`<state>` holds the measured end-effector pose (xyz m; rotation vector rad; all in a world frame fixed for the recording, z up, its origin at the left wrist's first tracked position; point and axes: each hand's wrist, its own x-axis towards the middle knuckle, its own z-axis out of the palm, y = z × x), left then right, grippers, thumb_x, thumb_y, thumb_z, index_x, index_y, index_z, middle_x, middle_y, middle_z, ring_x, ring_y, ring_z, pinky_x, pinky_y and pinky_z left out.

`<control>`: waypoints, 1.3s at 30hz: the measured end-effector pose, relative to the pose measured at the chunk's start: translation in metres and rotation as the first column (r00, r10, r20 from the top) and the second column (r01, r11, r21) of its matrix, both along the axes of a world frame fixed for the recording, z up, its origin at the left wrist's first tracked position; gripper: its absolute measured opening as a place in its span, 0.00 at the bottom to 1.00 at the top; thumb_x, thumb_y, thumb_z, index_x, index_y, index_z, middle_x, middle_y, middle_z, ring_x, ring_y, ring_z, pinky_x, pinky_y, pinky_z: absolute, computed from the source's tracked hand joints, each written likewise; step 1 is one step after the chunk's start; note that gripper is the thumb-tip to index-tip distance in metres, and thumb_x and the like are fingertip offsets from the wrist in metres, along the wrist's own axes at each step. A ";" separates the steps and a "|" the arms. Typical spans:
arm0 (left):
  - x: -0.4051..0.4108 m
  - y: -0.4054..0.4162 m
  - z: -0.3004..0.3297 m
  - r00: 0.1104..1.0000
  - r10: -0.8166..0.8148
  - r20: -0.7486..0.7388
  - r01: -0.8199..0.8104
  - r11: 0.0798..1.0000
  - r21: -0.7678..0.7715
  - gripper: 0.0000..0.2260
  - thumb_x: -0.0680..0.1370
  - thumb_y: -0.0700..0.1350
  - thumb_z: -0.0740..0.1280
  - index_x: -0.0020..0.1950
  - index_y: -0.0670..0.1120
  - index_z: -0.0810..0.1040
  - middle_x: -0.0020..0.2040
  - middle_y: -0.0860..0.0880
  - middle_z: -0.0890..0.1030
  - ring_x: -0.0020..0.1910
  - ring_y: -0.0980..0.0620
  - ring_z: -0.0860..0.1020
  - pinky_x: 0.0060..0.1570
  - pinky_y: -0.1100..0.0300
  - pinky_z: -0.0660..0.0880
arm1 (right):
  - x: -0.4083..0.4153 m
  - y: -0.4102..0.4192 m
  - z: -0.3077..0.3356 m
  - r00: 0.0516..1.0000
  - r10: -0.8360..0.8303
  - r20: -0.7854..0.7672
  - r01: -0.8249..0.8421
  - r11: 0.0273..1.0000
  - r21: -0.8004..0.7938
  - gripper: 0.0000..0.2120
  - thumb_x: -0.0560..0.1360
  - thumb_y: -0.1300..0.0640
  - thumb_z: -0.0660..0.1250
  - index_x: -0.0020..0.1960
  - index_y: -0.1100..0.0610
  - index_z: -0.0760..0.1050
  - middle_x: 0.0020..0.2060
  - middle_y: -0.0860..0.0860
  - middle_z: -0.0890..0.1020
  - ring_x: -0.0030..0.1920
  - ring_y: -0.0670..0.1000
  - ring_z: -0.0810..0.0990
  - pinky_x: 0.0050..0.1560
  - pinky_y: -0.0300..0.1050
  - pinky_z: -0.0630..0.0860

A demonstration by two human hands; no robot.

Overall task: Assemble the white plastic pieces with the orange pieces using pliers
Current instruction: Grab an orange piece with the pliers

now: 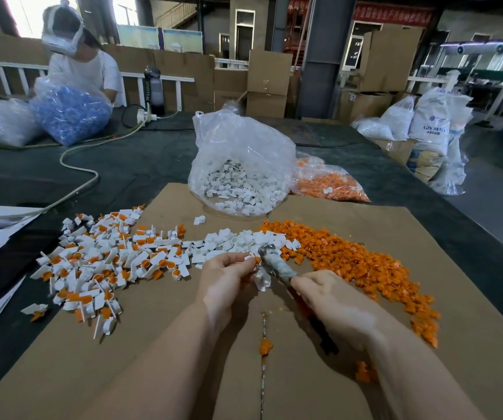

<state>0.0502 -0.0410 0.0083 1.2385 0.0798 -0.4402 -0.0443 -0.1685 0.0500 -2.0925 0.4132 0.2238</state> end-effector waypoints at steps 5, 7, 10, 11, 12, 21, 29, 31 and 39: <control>0.002 0.002 -0.001 0.998 0.053 0.021 -0.054 0.997 0.055 0.08 0.76 0.33 0.65 0.54 0.32 0.75 0.32 0.43 0.76 0.20 0.59 0.74 0.20 0.69 0.70 | 0.000 0.004 -0.001 0.999 0.010 -0.038 -0.005 0.991 0.132 0.14 0.80 0.53 0.54 0.40 0.59 0.69 0.34 0.57 0.72 0.33 0.53 0.71 0.34 0.46 0.68; 0.002 0.002 0.000 0.998 0.064 0.020 -0.066 0.995 0.077 0.08 0.76 0.33 0.65 0.55 0.33 0.76 0.32 0.43 0.77 0.20 0.59 0.74 0.20 0.69 0.70 | 0.000 0.005 -0.001 0.999 0.022 -0.044 -0.016 0.988 0.151 0.13 0.80 0.54 0.53 0.41 0.58 0.69 0.35 0.57 0.71 0.35 0.53 0.70 0.35 0.47 0.68; 0.002 0.000 0.002 0.996 0.084 0.011 -0.085 0.993 0.084 0.08 0.76 0.33 0.65 0.55 0.33 0.76 0.32 0.43 0.77 0.19 0.60 0.74 0.20 0.69 0.70 | 0.001 0.006 -0.001 0.998 0.026 -0.049 -0.017 0.984 0.180 0.12 0.80 0.54 0.53 0.42 0.58 0.70 0.36 0.56 0.72 0.37 0.54 0.70 0.37 0.48 0.68; 0.002 0.000 0.003 0.996 0.088 0.011 -0.089 0.992 0.089 0.08 0.76 0.33 0.65 0.55 0.33 0.76 0.32 0.44 0.77 0.19 0.60 0.74 0.20 0.69 0.70 | 0.001 0.007 -0.001 0.999 0.024 -0.049 -0.014 0.981 0.194 0.12 0.80 0.54 0.53 0.43 0.58 0.70 0.37 0.56 0.72 0.37 0.54 0.70 0.37 0.48 0.68; 0.002 0.000 0.003 0.996 0.093 0.013 -0.094 0.991 0.093 0.08 0.76 0.33 0.65 0.55 0.33 0.76 0.32 0.44 0.76 0.19 0.60 0.74 0.19 0.69 0.70 | 0.001 0.008 -0.001 0.999 0.024 -0.049 -0.013 0.978 0.208 0.12 0.80 0.54 0.53 0.43 0.58 0.70 0.37 0.56 0.72 0.38 0.53 0.70 0.37 0.47 0.68; 0.000 -0.003 0.003 0.992 0.121 -0.022 -0.118 0.989 0.084 0.07 0.76 0.33 0.65 0.53 0.35 0.76 0.34 0.43 0.78 0.20 0.58 0.76 0.21 0.66 0.74 | 0.004 0.013 -0.010 0.994 0.079 0.081 -0.058 0.970 -0.236 0.18 0.79 0.42 0.54 0.38 0.53 0.66 0.34 0.48 0.69 0.32 0.46 0.68 0.33 0.39 0.61; -0.001 -0.003 -0.007 0.990 0.142 -0.020 -0.140 0.987 0.082 0.08 0.75 0.32 0.65 0.54 0.35 0.75 0.36 0.43 0.79 0.23 0.58 0.77 0.23 0.68 0.73 | 0.002 0.018 -0.023 0.989 0.014 0.150 0.036 0.945 -0.326 0.17 0.78 0.41 0.56 0.41 0.54 0.69 0.35 0.48 0.71 0.33 0.47 0.68 0.33 0.42 0.63; -0.001 -0.004 -0.010 0.989 0.146 -0.024 -0.144 0.988 0.061 0.08 0.76 0.32 0.65 0.54 0.35 0.75 0.36 0.43 0.79 0.25 0.55 0.77 0.24 0.65 0.74 | 0.001 0.016 -0.028 0.983 -0.023 0.182 0.081 0.943 -0.321 0.18 0.77 0.40 0.57 0.44 0.54 0.72 0.37 0.47 0.72 0.36 0.46 0.70 0.35 0.42 0.65; -0.008 0.000 -0.024 0.932 -0.042 0.359 -0.110 0.913 0.393 0.08 0.76 0.41 0.68 0.54 0.45 0.82 0.47 0.50 0.82 0.48 0.55 0.77 0.48 0.66 0.68 | 0.002 0.000 -0.056 0.937 -0.139 0.319 0.346 0.486 -0.803 0.19 0.77 0.38 0.55 0.57 0.52 0.69 0.54 0.49 0.74 0.56 0.49 0.71 0.51 0.40 0.71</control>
